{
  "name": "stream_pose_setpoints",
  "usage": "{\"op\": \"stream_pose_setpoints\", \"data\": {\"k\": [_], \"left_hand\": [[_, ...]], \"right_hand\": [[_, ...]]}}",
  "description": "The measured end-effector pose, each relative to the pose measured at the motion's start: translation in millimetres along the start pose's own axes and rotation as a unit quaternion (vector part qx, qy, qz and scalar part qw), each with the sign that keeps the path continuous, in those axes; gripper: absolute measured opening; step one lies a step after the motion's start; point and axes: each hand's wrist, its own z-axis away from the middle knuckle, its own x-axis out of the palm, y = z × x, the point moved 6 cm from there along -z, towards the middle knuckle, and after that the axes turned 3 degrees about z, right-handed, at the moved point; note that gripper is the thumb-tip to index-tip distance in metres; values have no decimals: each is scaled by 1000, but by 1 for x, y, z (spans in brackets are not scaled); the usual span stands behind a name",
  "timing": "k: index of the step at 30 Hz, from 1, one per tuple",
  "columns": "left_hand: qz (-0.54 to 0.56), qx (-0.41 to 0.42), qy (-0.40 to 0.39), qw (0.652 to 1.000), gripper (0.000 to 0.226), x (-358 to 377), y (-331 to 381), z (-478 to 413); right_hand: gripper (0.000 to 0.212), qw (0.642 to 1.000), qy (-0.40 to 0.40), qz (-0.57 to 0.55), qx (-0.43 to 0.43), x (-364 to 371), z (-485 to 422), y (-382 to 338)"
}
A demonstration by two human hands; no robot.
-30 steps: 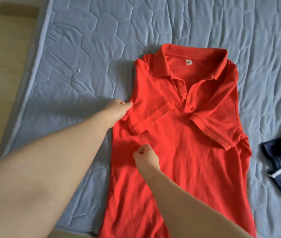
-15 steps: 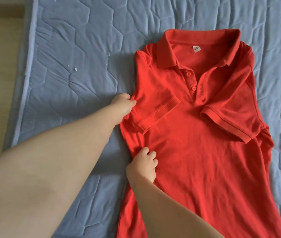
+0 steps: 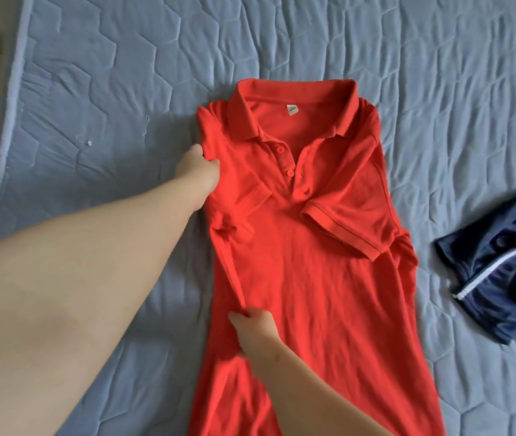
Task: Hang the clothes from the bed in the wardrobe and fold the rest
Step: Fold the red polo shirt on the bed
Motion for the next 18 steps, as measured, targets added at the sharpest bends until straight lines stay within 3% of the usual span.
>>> {"op": "stream_pose_setpoints", "data": {"k": [6, 13, 18], "left_hand": [[-67, 94, 16, 993, 18, 33, 57, 46], [-7, 89, -16, 996, 37, 112, 117, 94], [-52, 76, -68, 993, 51, 172, 134, 105]], "right_hand": [[33, 993, 77, -86, -18, -85, 14, 21], [34, 981, 149, -116, -38, -187, 27, 44], [36, 979, 165, -118, -32, -234, 23, 66]]}}
